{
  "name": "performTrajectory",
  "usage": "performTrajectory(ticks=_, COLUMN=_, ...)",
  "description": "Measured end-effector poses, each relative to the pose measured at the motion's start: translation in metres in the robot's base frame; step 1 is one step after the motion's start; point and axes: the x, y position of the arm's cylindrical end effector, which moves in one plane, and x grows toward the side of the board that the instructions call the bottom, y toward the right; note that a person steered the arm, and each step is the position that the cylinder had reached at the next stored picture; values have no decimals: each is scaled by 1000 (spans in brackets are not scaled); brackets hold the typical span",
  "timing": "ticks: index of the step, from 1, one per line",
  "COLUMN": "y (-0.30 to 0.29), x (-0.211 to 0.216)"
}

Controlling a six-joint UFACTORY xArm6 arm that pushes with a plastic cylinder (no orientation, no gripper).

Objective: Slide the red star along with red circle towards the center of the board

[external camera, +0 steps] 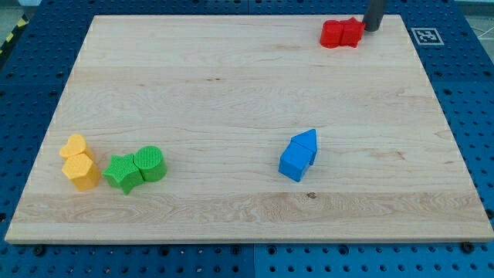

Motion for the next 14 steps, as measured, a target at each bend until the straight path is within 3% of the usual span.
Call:
performTrajectory(ticks=4, y=-79, x=0)
performTrajectory(ticks=7, y=-41, x=-9)
performTrajectory(ticks=8, y=-40, x=13)
performTrajectory(ticks=9, y=-40, x=39)
performTrajectory(ticks=14, y=-75, x=42)
